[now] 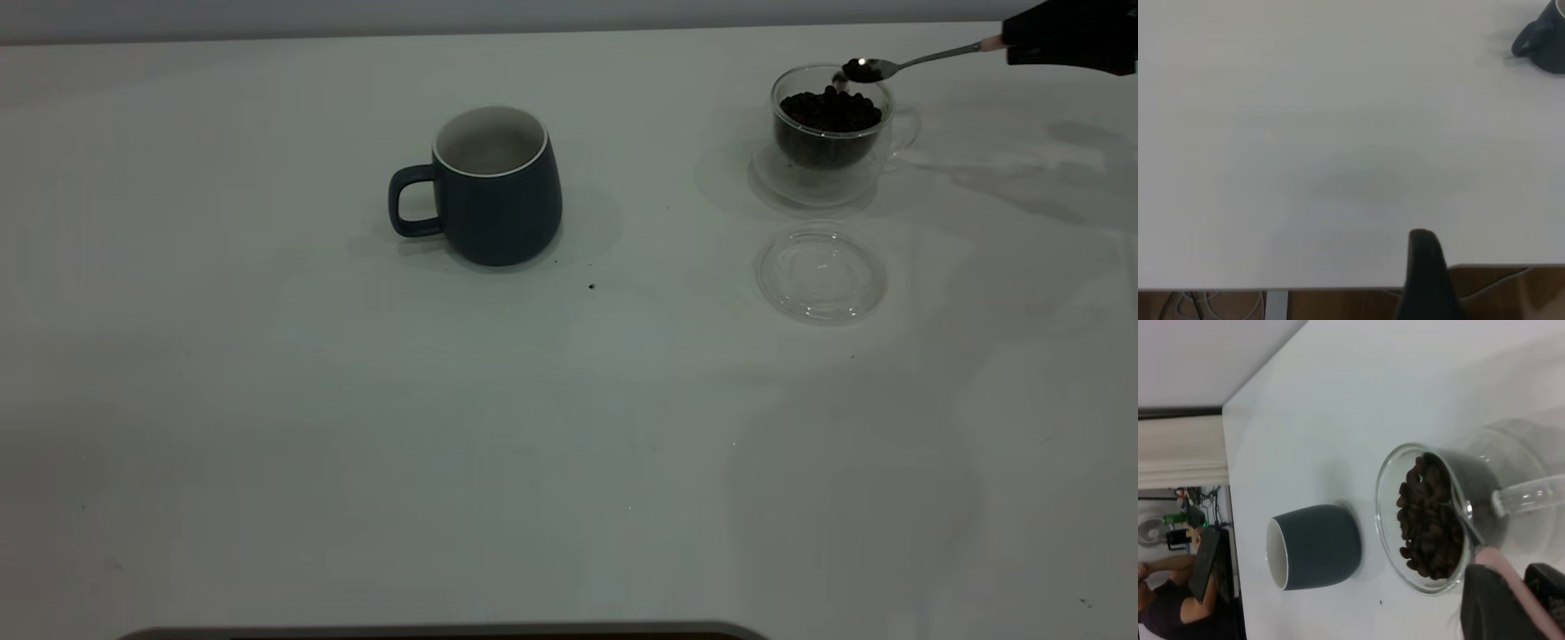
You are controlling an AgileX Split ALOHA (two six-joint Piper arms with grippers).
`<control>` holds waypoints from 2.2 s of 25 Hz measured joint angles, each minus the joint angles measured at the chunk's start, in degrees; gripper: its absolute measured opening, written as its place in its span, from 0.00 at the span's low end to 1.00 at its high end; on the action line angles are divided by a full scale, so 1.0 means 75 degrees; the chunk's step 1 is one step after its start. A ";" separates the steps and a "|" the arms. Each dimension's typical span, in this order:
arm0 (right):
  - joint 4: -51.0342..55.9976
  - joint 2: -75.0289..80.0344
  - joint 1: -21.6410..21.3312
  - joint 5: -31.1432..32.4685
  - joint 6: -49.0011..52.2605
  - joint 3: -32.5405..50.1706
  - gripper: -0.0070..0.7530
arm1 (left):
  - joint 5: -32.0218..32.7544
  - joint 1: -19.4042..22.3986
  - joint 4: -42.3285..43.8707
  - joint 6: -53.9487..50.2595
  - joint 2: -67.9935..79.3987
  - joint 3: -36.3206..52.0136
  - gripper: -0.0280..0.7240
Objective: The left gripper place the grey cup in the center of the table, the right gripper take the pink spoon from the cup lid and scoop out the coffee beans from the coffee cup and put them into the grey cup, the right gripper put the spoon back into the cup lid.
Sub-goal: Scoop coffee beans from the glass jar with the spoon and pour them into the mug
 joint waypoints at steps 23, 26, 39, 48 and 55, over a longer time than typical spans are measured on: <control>-0.0122 -0.0021 0.0415 0.0007 0.0204 0.0000 0.14 | 0.0000 0.0000 0.0000 0.0000 0.0000 0.0000 0.79; -0.0104 -0.0135 0.0487 0.0007 0.0228 0.0000 0.14 | 0.0000 0.0000 0.0000 0.0000 0.0000 0.0000 0.79; -0.0037 -0.0574 0.1041 0.0015 0.0427 0.0000 0.14 | 0.0000 0.0000 0.0000 0.0000 0.0000 0.0000 0.79; 0.0421 -0.0585 0.1945 0.0015 0.0436 0.0000 0.14 | 0.0000 0.0000 0.0000 0.0000 0.0000 0.0000 0.79; 0.0741 -0.0592 0.2916 0.0015 0.0457 0.0000 0.14 | 0.0000 0.0000 0.0000 0.0000 0.0000 0.0000 0.79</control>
